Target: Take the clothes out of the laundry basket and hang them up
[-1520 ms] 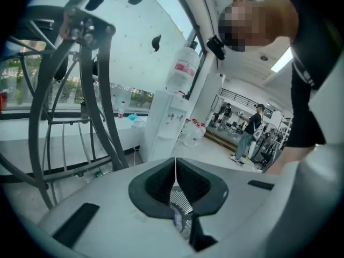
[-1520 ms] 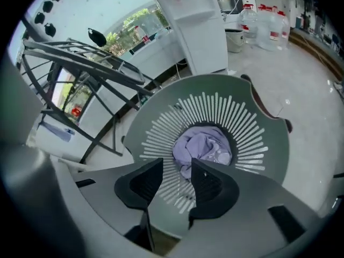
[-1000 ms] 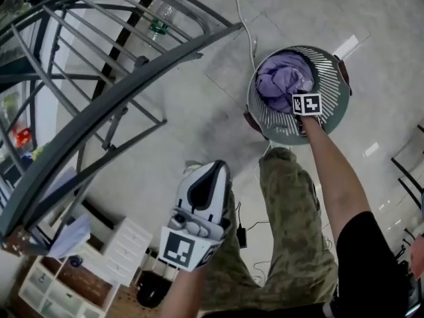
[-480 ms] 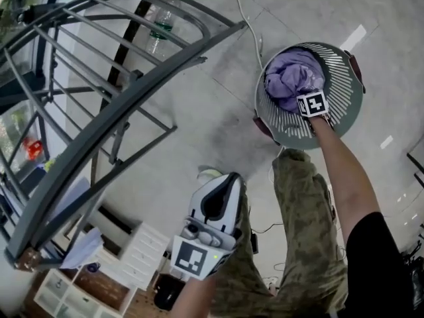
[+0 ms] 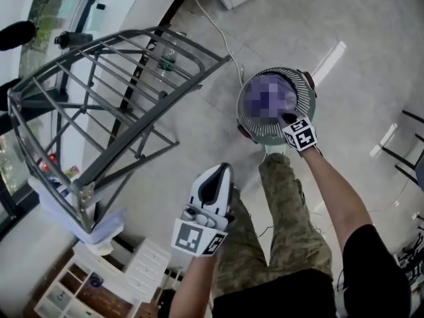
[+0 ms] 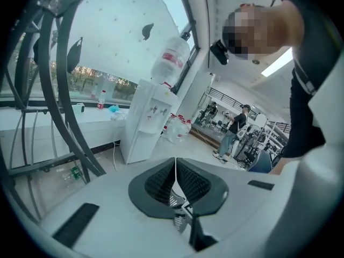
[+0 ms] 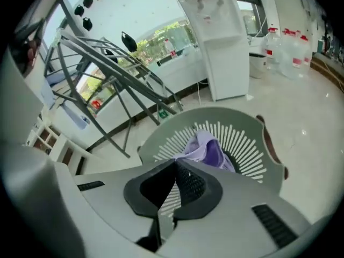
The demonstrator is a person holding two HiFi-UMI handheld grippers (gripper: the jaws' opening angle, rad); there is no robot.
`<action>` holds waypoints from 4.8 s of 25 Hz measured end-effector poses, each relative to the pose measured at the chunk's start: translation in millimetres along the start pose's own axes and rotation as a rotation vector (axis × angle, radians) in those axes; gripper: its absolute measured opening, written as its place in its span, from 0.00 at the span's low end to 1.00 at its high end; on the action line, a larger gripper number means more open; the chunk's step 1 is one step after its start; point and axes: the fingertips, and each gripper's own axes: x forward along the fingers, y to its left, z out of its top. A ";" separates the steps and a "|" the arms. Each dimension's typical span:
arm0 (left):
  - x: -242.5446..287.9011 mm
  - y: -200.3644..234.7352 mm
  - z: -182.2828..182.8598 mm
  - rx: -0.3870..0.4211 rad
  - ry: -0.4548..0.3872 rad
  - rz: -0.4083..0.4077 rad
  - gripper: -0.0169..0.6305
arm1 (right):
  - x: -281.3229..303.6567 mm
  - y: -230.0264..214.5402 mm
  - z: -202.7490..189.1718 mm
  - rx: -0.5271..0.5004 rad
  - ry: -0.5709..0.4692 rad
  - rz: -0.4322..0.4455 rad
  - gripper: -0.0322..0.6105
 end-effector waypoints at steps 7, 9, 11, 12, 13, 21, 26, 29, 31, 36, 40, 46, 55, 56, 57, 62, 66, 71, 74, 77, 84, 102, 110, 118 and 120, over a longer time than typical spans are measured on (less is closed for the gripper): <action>-83.2 -30.2 39.6 0.010 0.012 0.036 0.04 | -168.8 66.7 71.8 -0.069 -0.117 -0.007 0.05; -105.4 -34.9 50.9 0.011 -0.002 0.027 0.04 | -217.3 89.7 99.1 -0.078 -0.160 -0.015 0.05; -121.5 -38.6 60.7 0.010 -0.024 0.009 0.04 | -264.2 112.0 130.2 -0.111 -0.205 -0.021 0.05; -128.4 -40.9 64.9 0.009 -0.032 -0.003 0.04 | -287.0 123.7 145.5 -0.124 -0.228 -0.024 0.05; -135.0 -43.6 69.1 0.006 -0.036 -0.016 0.04 | -309.1 135.7 160.4 -0.133 -0.248 -0.028 0.05; -199.6 -72.8 99.1 -0.012 -0.009 -0.134 0.04 | -461.8 237.3 240.4 -0.145 -0.398 -0.086 0.05; -196.8 -88.0 146.9 0.029 -0.058 -0.173 0.04 | -531.9 266.9 278.0 -0.130 -0.499 -0.057 0.05; -200.6 -93.7 175.6 0.025 -0.113 -0.170 0.04 | -569.9 287.4 290.8 -0.135 -0.553 -0.025 0.05; -195.8 -97.8 190.9 0.037 -0.134 -0.173 0.04 | -591.2 299.8 299.3 -0.148 -0.585 0.017 0.05; -154.5 -120.8 227.9 0.165 -0.145 -0.221 0.04 | -629.5 315.7 316.9 -0.253 -0.619 0.095 0.05; -128.2 -144.4 250.1 0.211 -0.170 -0.260 0.04 | -641.7 314.0 314.3 -0.376 -0.583 0.102 0.05; -115.3 -194.7 231.6 0.200 -0.159 -0.329 0.05 | -647.7 300.8 307.2 -0.391 -0.562 0.126 0.05; -82.7 -300.2 195.2 0.567 -0.036 -0.446 0.34 | -651.9 295.7 312.9 -0.375 -0.573 0.143 0.05; -78.0 -300.8 194.5 0.578 -0.023 -0.430 0.34 | -651.4 295.6 313.6 -0.372 -0.573 0.146 0.05; -74.7 -300.7 194.2 0.587 -0.013 -0.410 0.33 | -651.6 295.6 313.8 -0.368 -0.574 0.148 0.05; -76.7 -293.9 207.0 0.561 -0.028 -0.345 0.10 | -655.5 292.4 319.7 -0.350 -0.595 0.150 0.05; -95.9 -273.5 225.7 0.540 -0.064 -0.319 0.07 | -645.5 296.6 325.2 -0.348 -0.619 0.195 0.05; -129.5 -235.8 257.6 0.551 -0.084 -0.254 0.07 | -619.6 307.0 325.4 -0.328 -0.585 0.276 0.14; -152.5 -205.0 277.6 0.559 -0.087 -0.194 0.07 | -607.1 318.1 329.0 -0.350 -0.581 0.325 0.18; -175.0 -175.3 293.1 0.558 -0.091 -0.129 0.07 | -589.6 320.5 329.8 -0.355 -0.562 0.355 0.22; -232.4 -143.0 337.0 0.502 -0.181 -0.011 0.07 | -520.8 337.2 308.6 -0.430 -0.448 0.388 0.33; -316.6 -120.5 381.0 0.350 -0.354 0.158 0.07 | -417.2 418.6 319.6 -0.578 -0.491 0.215 0.30; -352.4 -88.7 365.6 0.360 -0.342 0.234 0.07 | -455.4 394.6 362.9 -0.476 -0.596 0.211 0.07; -416.5 -54.9 346.7 0.463 -0.313 0.302 0.07 | -533.0 440.5 436.4 -0.520 -0.729 0.198 0.07; -434.1 -48.2 351.3 0.460 -0.342 0.294 0.07 | -546.7 463.0 449.3 -0.518 -0.757 0.209 0.07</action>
